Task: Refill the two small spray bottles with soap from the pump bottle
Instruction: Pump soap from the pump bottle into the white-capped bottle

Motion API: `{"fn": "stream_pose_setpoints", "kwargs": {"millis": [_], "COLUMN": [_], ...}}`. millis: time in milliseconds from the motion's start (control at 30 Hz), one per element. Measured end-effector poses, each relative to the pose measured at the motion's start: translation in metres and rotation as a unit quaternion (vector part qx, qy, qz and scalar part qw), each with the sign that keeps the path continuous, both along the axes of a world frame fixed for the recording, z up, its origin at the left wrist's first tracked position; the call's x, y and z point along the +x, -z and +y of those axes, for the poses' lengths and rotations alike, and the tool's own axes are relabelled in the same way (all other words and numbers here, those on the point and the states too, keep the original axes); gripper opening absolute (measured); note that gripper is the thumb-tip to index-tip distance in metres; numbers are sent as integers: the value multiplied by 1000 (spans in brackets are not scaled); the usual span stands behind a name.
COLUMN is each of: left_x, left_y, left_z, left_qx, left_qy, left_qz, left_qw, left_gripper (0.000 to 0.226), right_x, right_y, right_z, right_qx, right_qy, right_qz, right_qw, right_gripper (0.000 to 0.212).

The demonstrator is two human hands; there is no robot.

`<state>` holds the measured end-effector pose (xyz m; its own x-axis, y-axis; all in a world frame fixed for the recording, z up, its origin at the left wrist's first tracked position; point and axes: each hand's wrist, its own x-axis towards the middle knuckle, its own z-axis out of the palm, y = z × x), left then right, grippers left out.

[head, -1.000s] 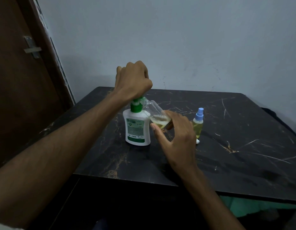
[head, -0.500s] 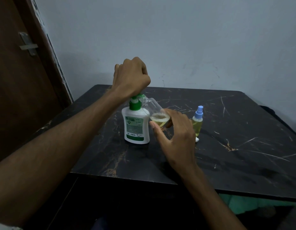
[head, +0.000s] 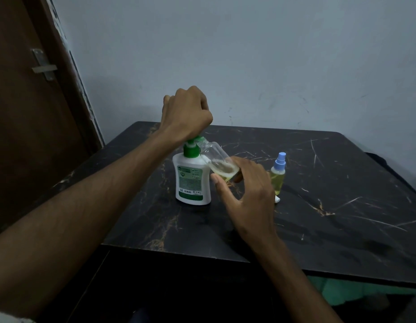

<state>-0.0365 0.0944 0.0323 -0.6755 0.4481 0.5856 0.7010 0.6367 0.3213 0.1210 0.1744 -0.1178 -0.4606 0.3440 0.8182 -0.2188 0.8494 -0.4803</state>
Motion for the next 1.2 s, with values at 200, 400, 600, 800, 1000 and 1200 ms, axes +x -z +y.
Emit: {"fn": "stream_pose_setpoints", "kwargs": {"millis": [200, 400, 600, 800, 1000, 1200], "left_x": [-1, -2, -4, -2, -3, -1], "left_y": [-4, 1, -2, 1, -2, 0], "left_z": [0, 0, 0, -1, 0, -1], "left_qx": [-7, -3, -5, -4, -5, -4], "left_qy": [3, 6, 4, 7, 6, 10], "left_qz": [8, 5, 8, 1, 10, 9], "left_qw": [1000, 1000, 1000, 1000, 1000, 1000], "left_gripper": [29, 25, 24, 25, 26, 26], "right_x": [1, -1, 1, 1, 2, 1], "right_y": [-1, -1, -1, -2, -2, -2], "right_z": [-1, -1, -1, 0, 0, -1], "right_qx": [-4, -1, -3, -2, -7, -4], "right_qy": [4, 3, 3, 3, -3, 0], "right_qz": [4, 2, 11, 4, 2, 5], "right_qw": [1000, 1000, 1000, 1000, 1000, 1000], "right_gripper": [39, 38, 39, 36, 36, 37]}}
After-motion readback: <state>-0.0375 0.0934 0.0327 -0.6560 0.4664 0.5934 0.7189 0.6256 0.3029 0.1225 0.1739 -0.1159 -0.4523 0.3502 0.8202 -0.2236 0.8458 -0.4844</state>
